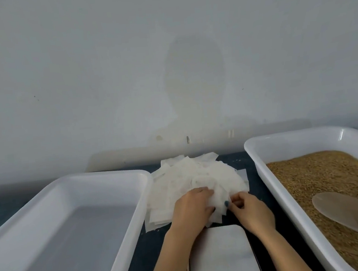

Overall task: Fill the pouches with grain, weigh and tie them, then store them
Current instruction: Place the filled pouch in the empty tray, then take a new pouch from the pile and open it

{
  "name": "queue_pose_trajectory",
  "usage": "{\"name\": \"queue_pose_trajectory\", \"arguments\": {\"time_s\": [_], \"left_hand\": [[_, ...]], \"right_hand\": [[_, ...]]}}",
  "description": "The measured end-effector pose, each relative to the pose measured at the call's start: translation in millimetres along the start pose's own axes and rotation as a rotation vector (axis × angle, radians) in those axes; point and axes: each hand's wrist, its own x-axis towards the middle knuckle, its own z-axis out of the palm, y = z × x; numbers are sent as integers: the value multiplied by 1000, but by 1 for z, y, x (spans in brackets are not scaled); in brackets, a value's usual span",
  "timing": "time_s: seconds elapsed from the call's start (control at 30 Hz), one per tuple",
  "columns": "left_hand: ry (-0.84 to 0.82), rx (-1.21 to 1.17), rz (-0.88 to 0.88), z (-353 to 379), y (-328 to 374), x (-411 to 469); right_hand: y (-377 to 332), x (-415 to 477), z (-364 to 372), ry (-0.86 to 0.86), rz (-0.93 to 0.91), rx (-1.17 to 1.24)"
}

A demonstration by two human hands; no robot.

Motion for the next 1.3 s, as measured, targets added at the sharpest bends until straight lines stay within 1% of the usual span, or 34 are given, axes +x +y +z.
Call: {"name": "queue_pose_trajectory", "arguments": {"time_s": [0.13, 0.2, 0.3, 0.4, 0.47, 0.53, 0.57, 0.63, 0.73, 0.8, 0.87, 1.0, 1.07, 1.1, 1.17, 1.23, 1.3], "left_hand": [[126, -105, 25, 0, -3, -5], [204, -158, 8, 3, -3, -7], [279, -253, -45, 6, -2, -9], [353, -414, -138, 7, -3, -13], [382, -572, -240, 3, -4, -13], [411, -742, -340, -4, -6, -12], [417, -836, -383, -8, -7, -12], [372, -1089, -451, -16, -11, -14], [173, -1525, -405, -24, -14, -23], [80, -1633, -381, -27, -14, -28], [33, -1618, -368, -27, -14, -30], [9, -1565, -367, -26, -12, -33], [17, -1547, -359, -25, -13, -34], [33, -1497, -350, -26, -12, -34], [113, -1304, -282, -28, -7, -36], [222, -1045, -106, -33, -2, -40], [218, -696, 89, -37, 4, -42]], "right_hand": [[-1, -3, 1, 15, -6, 13], [-1, -4, 0, 12, -6, 17], [1, -4, 0, 6, -22, 30], [5, -5, 1, 27, -30, 94], [5, -5, 2, 117, -48, 210], [4, -6, 1, 225, -112, 318], [1, -6, -1, 248, -152, 374], [-9, -7, -8, 212, -221, 468], [-30, -15, -19, 33, -298, 556], [-42, -22, -22, -93, -297, 579], [-49, -26, -22, -138, -298, 587], [-48, -28, -27, -56, -220, 626], [-45, -29, -34, -55, -196, 635], [-43, -30, -36, -70, -188, 665], [-43, -31, -39, -97, -168, 726], [-44, -32, -41, -89, -142, 736], [-46, -32, -44, -66, -124, 700]]}}
